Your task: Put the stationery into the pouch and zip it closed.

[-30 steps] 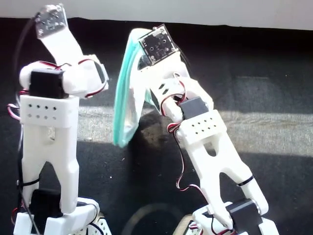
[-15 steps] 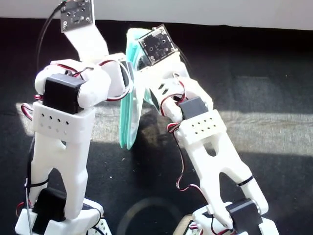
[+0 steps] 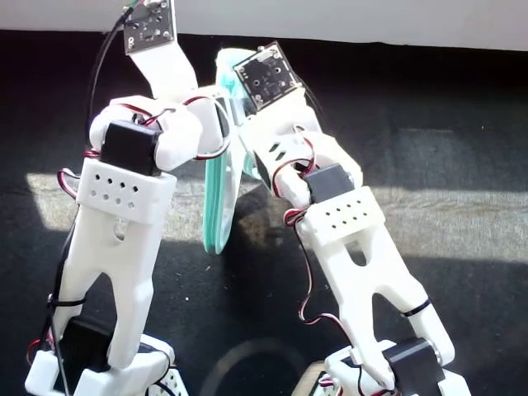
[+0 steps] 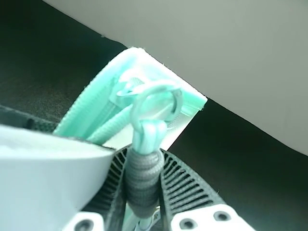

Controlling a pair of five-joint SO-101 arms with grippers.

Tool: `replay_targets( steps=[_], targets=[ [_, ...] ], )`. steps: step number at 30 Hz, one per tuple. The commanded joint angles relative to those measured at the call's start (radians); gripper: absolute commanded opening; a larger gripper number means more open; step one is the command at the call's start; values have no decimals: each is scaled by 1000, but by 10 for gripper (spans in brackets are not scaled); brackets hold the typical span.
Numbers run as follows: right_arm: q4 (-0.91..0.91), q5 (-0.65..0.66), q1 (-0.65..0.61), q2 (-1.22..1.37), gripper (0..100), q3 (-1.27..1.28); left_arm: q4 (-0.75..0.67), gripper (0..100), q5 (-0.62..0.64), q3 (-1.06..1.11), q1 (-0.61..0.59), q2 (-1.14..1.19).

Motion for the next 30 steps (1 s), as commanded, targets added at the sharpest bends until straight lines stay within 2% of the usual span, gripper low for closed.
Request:
replay_targets(
  steps=[1, 8, 16, 21, 27, 30],
  targets=[
    [21, -5, -16, 5, 5, -5, -48, 159, -61, 25, 2, -8],
    [21, -5, -15, 5, 5, -7, -94, 106, -74, 94, -79, -8],
    [19, -5, -18, -77, 5, -10, -84, 30, -219, 94, -93, -8],
    [19, -3, 15, -105, 5, -4, -84, 34, -226, 96, -88, -8],
    [21, -3, 84, -111, 5, -8, -92, 147, -227, 143, -93, -8],
    [21, -3, 94, -111, 5, -10, -120, 164, -227, 173, -93, -8]
  ],
)
